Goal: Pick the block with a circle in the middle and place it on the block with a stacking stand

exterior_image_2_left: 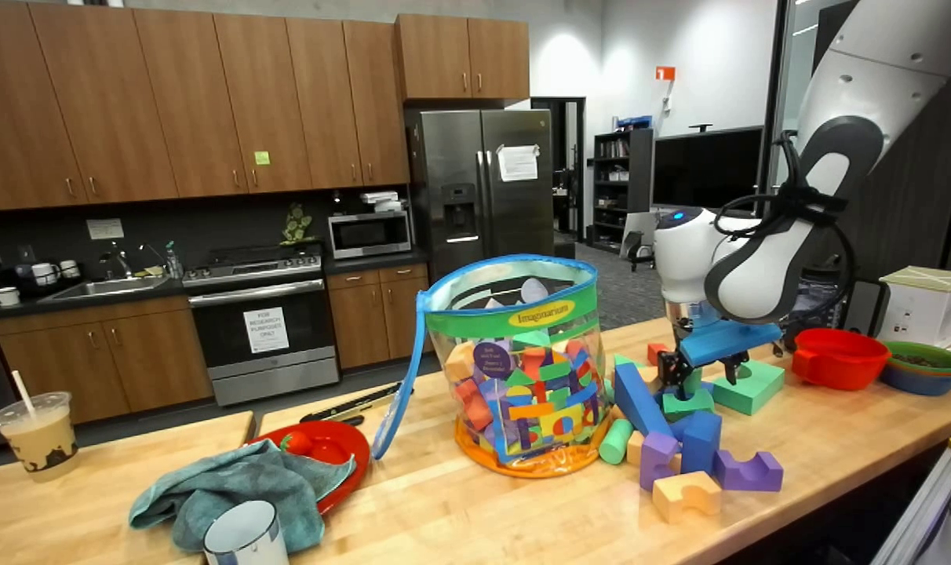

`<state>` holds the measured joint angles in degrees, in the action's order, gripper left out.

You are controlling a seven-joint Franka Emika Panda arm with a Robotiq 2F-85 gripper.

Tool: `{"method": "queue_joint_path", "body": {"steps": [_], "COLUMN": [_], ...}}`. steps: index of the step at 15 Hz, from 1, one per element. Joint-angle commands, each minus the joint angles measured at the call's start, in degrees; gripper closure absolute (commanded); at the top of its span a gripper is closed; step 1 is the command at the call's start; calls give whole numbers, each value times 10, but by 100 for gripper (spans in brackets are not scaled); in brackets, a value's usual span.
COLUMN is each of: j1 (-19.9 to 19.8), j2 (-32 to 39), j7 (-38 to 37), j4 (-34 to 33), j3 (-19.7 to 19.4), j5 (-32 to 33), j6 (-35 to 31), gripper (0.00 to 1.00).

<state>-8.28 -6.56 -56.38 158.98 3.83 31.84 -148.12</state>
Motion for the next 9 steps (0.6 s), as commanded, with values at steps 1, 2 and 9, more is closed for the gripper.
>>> {"method": "queue_joint_path", "body": {"steps": [1,2,9], "j1": [4,5,32], "j2": [8,5,-13], "j7": [-26,-27,46], "j4": [-1,-1,-17], "j3": [-8,-9,-9], "j5": [26,24,-107], "j6": [-3,-1,80], "gripper": [0,0,0]}}
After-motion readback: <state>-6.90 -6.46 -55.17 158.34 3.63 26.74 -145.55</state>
